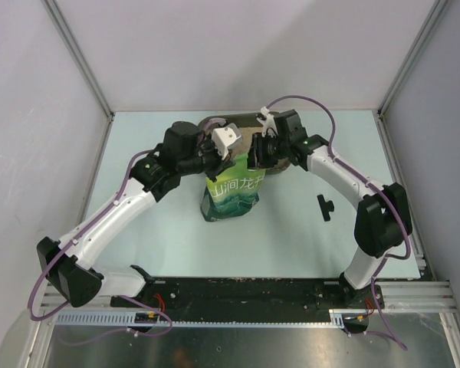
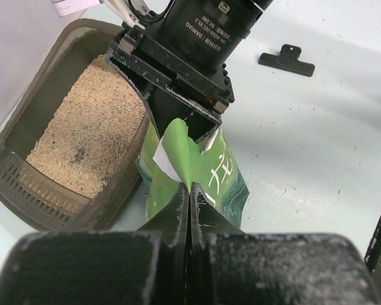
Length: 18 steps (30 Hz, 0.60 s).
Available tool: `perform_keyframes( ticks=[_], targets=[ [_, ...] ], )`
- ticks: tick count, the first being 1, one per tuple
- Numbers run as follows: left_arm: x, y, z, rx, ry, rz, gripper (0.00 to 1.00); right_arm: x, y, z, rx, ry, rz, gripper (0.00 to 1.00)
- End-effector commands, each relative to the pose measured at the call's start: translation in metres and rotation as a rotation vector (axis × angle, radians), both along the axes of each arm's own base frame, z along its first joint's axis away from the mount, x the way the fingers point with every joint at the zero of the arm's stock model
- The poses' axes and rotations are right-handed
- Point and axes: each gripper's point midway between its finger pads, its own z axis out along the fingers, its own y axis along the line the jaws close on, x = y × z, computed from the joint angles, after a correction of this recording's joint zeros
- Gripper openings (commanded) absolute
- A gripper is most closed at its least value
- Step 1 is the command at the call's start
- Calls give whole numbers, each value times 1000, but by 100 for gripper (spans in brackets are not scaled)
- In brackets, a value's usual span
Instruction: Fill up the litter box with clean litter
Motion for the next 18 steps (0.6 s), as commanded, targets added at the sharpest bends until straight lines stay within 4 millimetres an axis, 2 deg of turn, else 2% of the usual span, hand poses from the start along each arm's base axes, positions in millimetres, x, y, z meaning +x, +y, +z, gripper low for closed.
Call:
perform_keyframes(
  ticks=[1,8,13,18],
  targets=[
    [-1,-8,46,-100,-157,-50,0,-16,22,45,284,146,111,0],
    [3,7,47,-51,-232,-7,0,13,-4,70,447,253,30,0],
    [-1,20,35,11,-250,6,0,16,-13,84,518,293,22,0],
    [-6,31,33,68,-290,-4,0,18,-27,102,582,290,28,0]
  ],
)
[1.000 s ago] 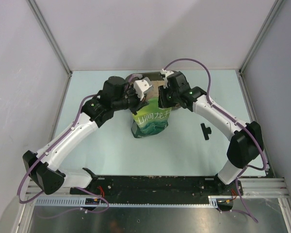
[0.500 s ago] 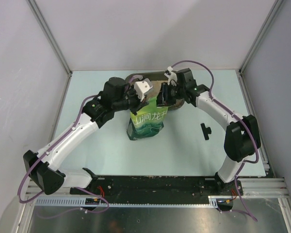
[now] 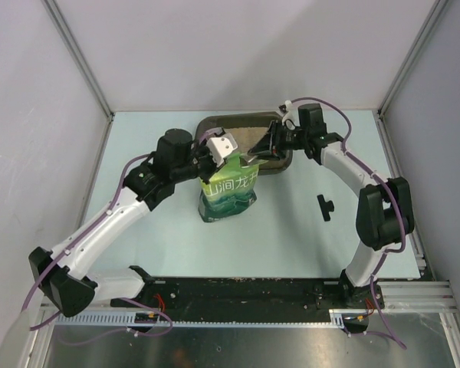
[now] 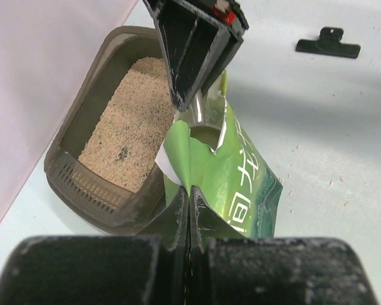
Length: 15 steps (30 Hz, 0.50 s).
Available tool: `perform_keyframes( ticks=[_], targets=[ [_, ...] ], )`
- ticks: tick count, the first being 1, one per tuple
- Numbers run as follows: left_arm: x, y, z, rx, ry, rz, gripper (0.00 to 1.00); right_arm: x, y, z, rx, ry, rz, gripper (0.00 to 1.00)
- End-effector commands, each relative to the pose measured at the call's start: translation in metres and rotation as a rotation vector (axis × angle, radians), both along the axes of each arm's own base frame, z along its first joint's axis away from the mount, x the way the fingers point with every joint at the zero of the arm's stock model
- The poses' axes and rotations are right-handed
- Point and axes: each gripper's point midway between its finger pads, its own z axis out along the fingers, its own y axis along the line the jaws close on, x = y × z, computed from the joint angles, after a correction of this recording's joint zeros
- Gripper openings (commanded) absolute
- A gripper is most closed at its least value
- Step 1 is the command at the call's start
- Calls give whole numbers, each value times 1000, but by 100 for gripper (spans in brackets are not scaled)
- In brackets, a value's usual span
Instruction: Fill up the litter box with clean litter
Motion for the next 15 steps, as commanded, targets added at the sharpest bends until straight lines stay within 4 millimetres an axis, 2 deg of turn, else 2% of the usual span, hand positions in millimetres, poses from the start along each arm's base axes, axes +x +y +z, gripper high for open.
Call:
perform_keyframes(
  ticks=[1,5,15],
  targets=[
    [-11,12,30,9,-130,-23,0,0,-10,64,181,-36,32,0],
    [-9,16,30,42,-165,-31,0,7,-31,73,182,-51,-12,0],
    [-9,15,35,42,-181,-39,0,-2,-48,86,131,-115,-37,0]
  ],
)
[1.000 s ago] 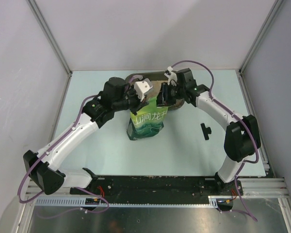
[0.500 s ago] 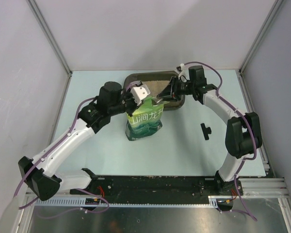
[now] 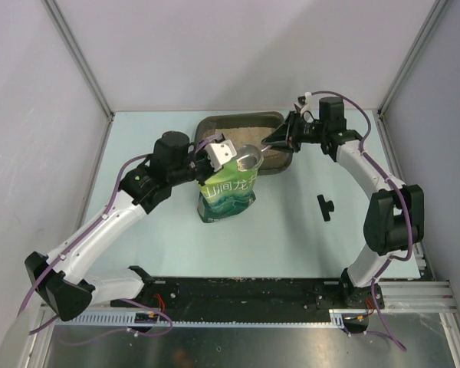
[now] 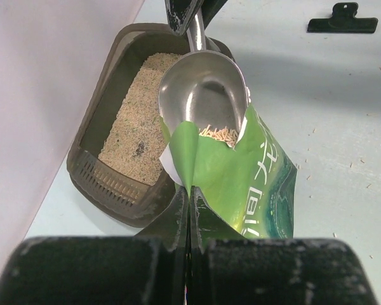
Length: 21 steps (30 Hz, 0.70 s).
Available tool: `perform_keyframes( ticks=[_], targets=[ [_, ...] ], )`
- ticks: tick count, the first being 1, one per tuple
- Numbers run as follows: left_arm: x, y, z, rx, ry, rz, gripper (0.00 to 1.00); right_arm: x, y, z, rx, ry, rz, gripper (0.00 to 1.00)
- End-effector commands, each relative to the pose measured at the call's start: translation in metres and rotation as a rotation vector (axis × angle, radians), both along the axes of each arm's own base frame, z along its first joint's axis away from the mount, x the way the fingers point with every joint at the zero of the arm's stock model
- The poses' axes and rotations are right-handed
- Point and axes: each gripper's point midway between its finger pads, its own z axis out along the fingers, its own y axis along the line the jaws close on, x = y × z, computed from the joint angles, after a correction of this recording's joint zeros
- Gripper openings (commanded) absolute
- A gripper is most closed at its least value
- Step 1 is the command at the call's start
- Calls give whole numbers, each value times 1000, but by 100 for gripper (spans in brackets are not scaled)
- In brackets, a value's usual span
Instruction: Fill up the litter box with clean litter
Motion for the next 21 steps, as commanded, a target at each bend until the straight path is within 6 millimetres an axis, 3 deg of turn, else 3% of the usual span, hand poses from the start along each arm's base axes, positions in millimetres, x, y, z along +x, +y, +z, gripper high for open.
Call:
perform_keyframes(
  ticks=[1,14,21],
  targets=[
    [-7,3,36,-44,-105,-24,0,-13,-11,53,31,-136,12,0],
    [-7,0,27,-30,-93,-42,0,-7,-45,67,65,-172,3,0],
    [-3,-5,34,-37,-99,-52,0,-9,-45,81,18,-210,-32,0]
  ],
)
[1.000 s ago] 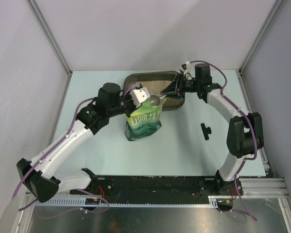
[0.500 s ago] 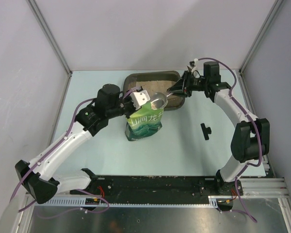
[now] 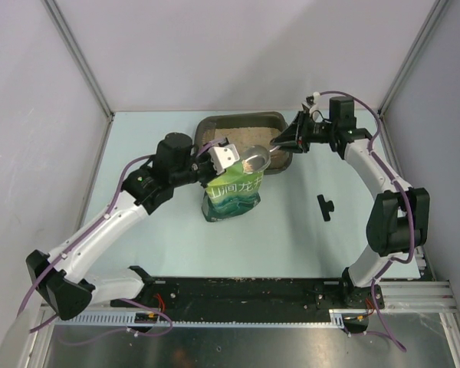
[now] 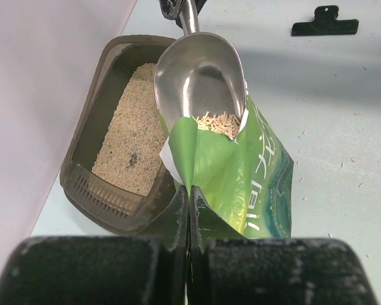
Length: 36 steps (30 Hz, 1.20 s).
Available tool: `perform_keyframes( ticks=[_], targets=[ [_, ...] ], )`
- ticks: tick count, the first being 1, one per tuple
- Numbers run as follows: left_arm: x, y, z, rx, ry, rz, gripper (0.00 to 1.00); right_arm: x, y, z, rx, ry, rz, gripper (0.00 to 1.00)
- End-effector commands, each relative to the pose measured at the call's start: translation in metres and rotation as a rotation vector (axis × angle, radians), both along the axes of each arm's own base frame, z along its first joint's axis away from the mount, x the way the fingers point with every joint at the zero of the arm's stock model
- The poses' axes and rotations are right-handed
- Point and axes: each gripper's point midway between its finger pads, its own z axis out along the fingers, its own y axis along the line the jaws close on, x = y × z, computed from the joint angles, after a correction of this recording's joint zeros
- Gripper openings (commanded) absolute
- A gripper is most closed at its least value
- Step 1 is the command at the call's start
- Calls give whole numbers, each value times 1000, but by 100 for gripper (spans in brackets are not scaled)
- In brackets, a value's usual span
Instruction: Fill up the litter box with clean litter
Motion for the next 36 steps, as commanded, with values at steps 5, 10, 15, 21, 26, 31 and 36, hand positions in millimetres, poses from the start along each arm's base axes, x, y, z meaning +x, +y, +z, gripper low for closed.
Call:
perform_keyframes(
  ticks=[5,10,15,21,26,31,36],
  targets=[
    [1,-7,47,-73,-87,-23,0,1,-3,78,-96,-301,-68,0],
    [0,-9,51,-87,-86,-28,0,0,7,82,-87,-301,-40,0],
    [1,-5,49,-81,-90,-12,0,2,-2,86,-68,-296,-30,0],
    [5,-5,59,-82,-118,1,0,10,-19,66,-48,-217,-28,0],
    [9,-6,61,-73,-131,5,0,18,-32,50,-11,-142,-46,0],
    [10,-4,60,-66,-136,13,0,27,-40,39,15,-90,-60,0],
    [12,-1,57,-55,-136,28,0,31,-43,27,46,-39,-43,0]
  ],
)
